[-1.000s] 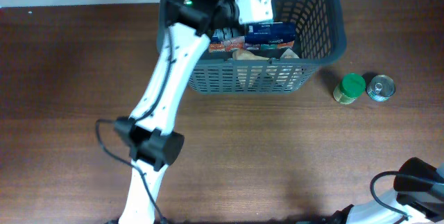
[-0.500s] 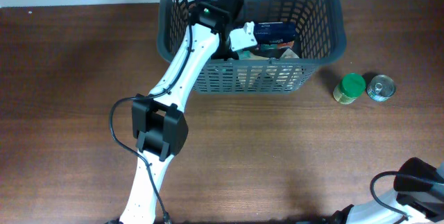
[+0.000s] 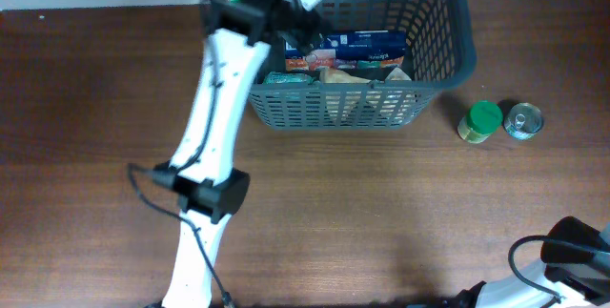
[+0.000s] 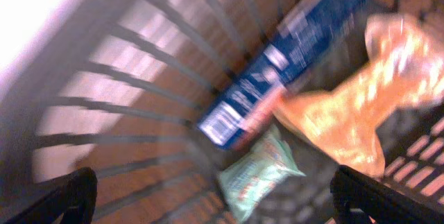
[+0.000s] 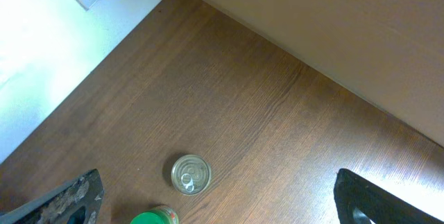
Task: Pack container
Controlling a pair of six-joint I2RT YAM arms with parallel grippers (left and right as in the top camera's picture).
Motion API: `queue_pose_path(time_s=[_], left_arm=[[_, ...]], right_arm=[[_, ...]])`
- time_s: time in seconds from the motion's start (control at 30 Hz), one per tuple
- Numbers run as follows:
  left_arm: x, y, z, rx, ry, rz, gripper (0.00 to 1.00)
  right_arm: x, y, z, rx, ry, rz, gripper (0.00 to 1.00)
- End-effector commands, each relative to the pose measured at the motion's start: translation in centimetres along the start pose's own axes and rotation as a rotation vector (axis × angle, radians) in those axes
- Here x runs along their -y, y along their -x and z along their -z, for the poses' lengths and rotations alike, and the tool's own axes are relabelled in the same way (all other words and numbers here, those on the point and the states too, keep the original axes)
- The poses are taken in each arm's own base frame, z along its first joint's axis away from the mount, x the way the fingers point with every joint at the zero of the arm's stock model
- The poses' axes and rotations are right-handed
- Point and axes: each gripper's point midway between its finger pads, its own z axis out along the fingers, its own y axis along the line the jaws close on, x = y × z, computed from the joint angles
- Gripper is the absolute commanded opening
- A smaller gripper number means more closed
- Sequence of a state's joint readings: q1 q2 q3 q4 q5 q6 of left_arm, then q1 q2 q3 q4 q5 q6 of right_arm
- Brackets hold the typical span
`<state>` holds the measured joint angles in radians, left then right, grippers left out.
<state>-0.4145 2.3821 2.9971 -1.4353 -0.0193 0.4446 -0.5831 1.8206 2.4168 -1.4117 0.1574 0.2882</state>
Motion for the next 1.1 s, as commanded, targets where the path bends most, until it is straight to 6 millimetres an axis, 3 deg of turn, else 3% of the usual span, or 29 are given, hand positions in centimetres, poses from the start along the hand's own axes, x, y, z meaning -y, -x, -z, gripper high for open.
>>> queue_pose_path(time_s=[0.0,0.13,0.27,0.33,0.43,0.5,0.57,0.67,0.77,0.87,0.9,1.07], left_arm=[[-3.9,1.7,8.9,0.142,0.132,0.074,0.99],[-8.9,-1.8,13.4,0.077,0.319,0.146,0.99],[-15.5,-7.8,17.1,0.011,0.465,0.365,0.99],[-18.6,-11.4,17.8,-0.025,0.496,0.473,0.99],[-21.2,-17.3,16.2,-0.097,0.412,0.630,0.99],[-21.6,-20.9,14.5,-0.166,0.350,0.715,0.99],[-21.2,-23.5,12.8,-0.240,0.300,0.762,0.99],[-19.4,-27.5,9.7,-0.379,0.215,0.815,0.99],[-18.2,-29.0,8.4,-0.441,0.170,0.832,0.99],[-16.5,-31.0,6.9,-0.517,0.114,0.853,0.99],[-16.2,-31.3,6.6,-0.531,0.103,0.857,0.99],[-15.7,-31.8,6.3,-0.551,0.089,0.862,0.99]], right_arm=[[0.2,0.0,-0.2,0.000,-0.013,-0.007,0.99],[-0.2,1.5,-0.3,0.057,0.004,-0.017,0.99],[-0.5,2.3,-0.3,0.089,0.014,-0.023,0.99],[-0.5,2.3,-0.3,0.089,0.015,-0.023,0.99],[-1.9,1.6,-0.3,0.052,0.094,-0.017,0.99],[-3.9,1.1,-0.4,0.018,0.208,-0.010,0.99],[-4.1,0.6,-1.4,-0.012,0.207,-0.007,0.99],[-3.8,-3.3,-6.5,-0.186,0.154,0.004,0.99],[-3.3,-7.6,-10.9,-0.343,0.104,0.015,1.00],[-2.4,-14.0,-16.4,-0.528,0.047,0.030,0.94],[-2.2,-15.3,-17.6,-0.552,0.029,0.038,0.94],[-2.0,-17.9,-20.5,-0.541,-0.042,0.133,0.94]])
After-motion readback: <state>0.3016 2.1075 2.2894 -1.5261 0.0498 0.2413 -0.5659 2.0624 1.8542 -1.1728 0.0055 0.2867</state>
